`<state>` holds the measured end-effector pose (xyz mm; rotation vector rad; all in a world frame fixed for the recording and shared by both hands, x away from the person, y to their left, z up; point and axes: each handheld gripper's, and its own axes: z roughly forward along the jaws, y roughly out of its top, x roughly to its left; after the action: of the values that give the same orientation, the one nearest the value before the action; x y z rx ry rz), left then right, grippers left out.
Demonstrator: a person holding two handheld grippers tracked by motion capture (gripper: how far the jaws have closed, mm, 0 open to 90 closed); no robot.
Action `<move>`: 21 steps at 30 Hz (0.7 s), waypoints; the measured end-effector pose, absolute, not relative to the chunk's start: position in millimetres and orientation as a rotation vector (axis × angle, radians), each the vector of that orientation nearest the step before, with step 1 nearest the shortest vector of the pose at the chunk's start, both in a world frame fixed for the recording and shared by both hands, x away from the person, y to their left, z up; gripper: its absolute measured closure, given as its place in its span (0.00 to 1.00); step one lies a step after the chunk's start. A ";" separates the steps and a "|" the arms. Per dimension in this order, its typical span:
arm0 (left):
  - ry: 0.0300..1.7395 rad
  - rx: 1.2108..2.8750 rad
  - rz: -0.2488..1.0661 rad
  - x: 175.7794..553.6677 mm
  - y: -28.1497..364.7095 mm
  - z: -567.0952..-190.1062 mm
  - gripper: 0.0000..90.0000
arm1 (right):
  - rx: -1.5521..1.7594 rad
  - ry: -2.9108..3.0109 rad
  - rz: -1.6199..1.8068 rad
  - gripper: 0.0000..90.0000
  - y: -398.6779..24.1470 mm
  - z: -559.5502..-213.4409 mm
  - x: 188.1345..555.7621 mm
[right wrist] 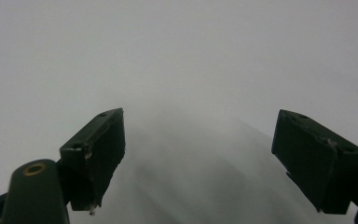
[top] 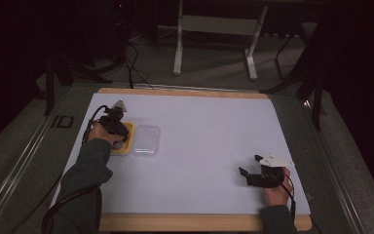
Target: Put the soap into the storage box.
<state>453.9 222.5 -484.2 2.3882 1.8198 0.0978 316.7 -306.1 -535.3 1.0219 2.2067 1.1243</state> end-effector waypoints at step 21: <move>1.836 2.363 0.099 455.5 219.1 -487.0 0.55 | 1.021 2.206 1.123 0.19 -305.9 -535.3 316.6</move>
<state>455.5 219.1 -487.0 2.3625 1.8356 0.0993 316.6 -305.9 -535.3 1.0207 2.2059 1.1228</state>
